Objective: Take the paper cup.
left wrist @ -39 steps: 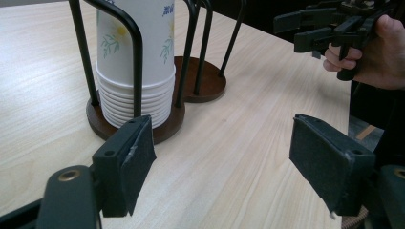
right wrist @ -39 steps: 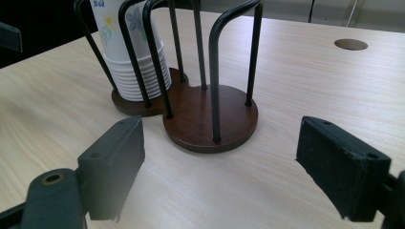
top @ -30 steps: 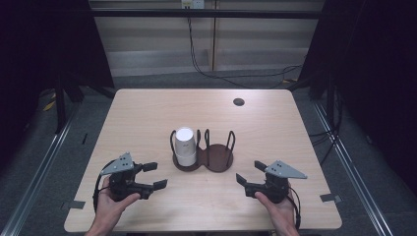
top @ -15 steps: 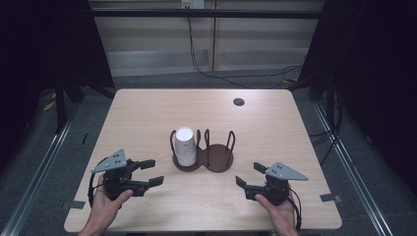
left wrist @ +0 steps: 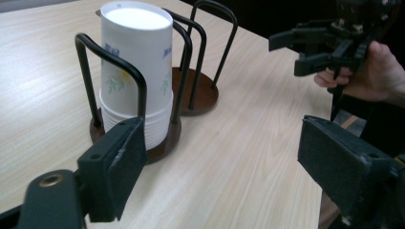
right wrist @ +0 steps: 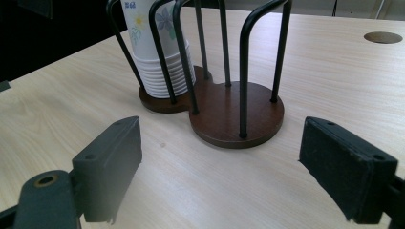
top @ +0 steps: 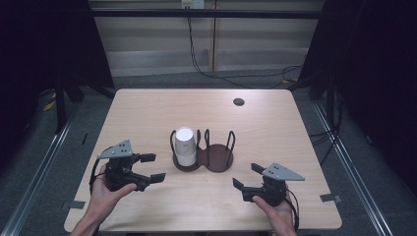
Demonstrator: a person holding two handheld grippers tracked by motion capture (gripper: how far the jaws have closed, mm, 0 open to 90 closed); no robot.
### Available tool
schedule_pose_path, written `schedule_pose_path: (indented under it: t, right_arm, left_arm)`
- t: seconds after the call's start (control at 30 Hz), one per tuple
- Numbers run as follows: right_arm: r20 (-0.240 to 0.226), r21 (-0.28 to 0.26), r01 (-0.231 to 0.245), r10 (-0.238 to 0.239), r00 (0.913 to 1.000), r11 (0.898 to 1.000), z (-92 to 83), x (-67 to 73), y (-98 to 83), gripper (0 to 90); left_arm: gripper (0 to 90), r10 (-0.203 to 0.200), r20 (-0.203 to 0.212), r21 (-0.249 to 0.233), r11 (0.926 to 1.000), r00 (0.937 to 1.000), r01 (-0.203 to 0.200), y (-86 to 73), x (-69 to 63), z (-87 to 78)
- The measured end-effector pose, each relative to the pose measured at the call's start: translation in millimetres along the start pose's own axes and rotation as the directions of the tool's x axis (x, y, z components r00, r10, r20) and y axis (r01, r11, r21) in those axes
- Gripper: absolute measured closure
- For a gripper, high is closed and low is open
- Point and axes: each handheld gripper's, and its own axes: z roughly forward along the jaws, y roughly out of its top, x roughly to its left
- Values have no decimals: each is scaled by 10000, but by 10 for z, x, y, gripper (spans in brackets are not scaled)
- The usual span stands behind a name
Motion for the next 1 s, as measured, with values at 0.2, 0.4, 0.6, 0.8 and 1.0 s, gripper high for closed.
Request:
schedule_pose_path:
  t: [0.2, 0.4, 0.6, 0.8, 1.0]
  right_arm:
    - [-139, 77, 32, -31, 9999, 10000, -1, 7, -1, 139]
    - [-63, 2, 50, -50, 10000, 10000, -15, 12, 3, 154]
    - [-169, -7, -9, 9, 9999, 10000, -22, 5, 0, 153]
    - [-267, 90, 97, -95, 9996, 9999, 6, 24, 2, 153]
    - [-358, 224, 59, -51, 9993, 9997, 17, 26, -2, 163]
  left_arm:
    - [245, 274, 6, 372, 9989, 9996, -274, 125, 8, 32]
    - [271, 701, -400, 551, 9962, 9967, -679, 295, 4, 10]
    - [298, 661, -397, 651, 9959, 9970, -634, 373, 76, -6]
    - [257, 519, -438, 1004, 9938, 9977, -472, 458, 152, 46]
    - [250, 650, -185, 1312, 9894, 9977, -621, 595, 160, 121]
